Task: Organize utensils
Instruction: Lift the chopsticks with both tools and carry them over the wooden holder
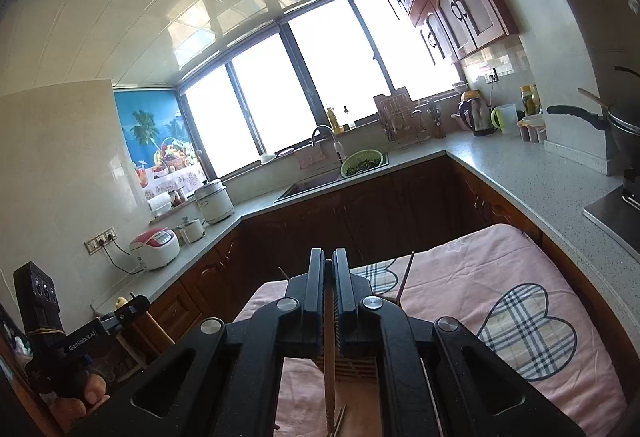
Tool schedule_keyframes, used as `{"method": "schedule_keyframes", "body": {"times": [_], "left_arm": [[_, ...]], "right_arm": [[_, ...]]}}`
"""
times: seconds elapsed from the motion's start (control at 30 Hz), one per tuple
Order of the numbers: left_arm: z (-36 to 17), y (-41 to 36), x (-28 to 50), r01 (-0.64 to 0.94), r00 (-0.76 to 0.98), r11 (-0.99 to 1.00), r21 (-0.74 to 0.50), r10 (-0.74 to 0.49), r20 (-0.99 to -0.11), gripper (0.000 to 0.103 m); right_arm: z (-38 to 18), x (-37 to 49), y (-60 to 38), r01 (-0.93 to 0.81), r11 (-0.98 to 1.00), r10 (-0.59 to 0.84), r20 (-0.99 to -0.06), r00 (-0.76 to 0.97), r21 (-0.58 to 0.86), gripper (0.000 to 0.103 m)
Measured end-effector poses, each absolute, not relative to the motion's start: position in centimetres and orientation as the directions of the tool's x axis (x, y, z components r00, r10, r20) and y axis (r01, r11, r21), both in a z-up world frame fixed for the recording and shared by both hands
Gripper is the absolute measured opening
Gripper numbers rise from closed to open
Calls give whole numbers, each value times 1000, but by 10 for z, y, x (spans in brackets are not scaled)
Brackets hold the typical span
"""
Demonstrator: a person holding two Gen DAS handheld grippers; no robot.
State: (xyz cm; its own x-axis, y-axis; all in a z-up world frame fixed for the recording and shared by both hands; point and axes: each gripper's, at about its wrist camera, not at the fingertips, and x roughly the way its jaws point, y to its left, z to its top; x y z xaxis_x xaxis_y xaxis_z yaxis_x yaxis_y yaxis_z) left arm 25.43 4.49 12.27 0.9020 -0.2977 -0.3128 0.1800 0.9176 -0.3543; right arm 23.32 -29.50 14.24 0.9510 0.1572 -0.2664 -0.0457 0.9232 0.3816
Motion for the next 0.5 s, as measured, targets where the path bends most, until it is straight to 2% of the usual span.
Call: {"method": "schedule_keyframes", "body": {"times": [0.23,0.5], "left_arm": [[114,41,301,172,927,909,-381,-280,-250,3],[90,27,361,142,937,900,-412,-256,-237,3]], "right_arm": [[158,263,-312,-7,924,94,-209,973,383,4],[157,304,-330,23,918,57,-190,980,395,4]]}}
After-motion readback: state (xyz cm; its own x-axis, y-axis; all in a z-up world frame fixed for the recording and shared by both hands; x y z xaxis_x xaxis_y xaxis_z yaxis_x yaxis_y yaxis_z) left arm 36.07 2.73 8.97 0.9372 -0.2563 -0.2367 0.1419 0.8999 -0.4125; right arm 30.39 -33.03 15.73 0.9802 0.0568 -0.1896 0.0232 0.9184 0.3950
